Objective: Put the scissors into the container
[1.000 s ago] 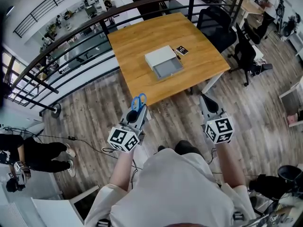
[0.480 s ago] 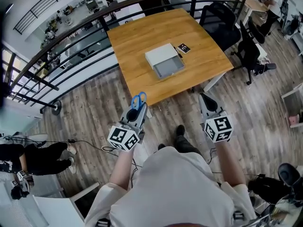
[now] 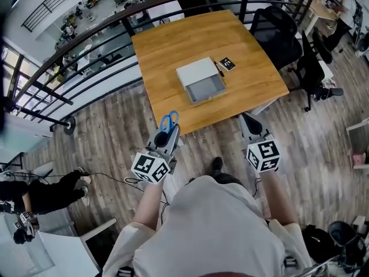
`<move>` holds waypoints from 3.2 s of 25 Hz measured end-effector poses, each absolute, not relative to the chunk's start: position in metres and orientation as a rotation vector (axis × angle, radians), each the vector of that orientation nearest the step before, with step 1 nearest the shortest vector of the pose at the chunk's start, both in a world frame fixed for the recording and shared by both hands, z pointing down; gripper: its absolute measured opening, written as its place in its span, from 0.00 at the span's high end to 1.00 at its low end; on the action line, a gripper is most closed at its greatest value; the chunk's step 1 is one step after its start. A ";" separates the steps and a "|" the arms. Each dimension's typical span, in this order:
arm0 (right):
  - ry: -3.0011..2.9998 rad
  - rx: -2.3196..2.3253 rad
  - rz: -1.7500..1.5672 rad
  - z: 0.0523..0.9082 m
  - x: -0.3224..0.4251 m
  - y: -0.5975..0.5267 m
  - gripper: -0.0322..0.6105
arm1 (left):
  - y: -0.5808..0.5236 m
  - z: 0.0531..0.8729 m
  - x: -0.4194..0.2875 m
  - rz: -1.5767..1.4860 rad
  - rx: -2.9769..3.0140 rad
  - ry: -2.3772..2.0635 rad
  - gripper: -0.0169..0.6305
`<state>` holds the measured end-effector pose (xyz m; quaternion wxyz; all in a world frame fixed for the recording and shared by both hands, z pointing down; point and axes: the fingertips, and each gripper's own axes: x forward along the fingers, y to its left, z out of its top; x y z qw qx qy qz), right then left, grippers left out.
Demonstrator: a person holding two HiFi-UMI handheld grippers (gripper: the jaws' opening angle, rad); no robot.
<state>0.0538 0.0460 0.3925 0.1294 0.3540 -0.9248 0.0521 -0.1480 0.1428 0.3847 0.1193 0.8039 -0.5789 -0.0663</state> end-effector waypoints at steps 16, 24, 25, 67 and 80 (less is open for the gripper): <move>-2.724 0.857 0.209 0.417 0.078 -0.065 0.95 | 0.046 0.396 -0.111 -0.140 2.247 -1.812 0.92; -2.717 0.825 0.241 0.432 0.089 -0.097 0.95 | 0.014 0.405 -0.096 -0.123 2.224 -1.819 0.92; -2.714 0.824 0.245 0.434 0.089 -0.100 0.95 | 0.010 0.406 -0.096 -0.122 2.222 -1.818 0.92; -2.402 1.067 0.536 0.559 -0.018 -0.238 0.95 | -0.219 0.590 -0.171 0.382 2.432 -1.240 0.92; -2.354 0.948 0.597 0.610 -0.008 -0.256 0.95 | -0.250 0.689 -0.134 0.662 2.370 -1.140 0.92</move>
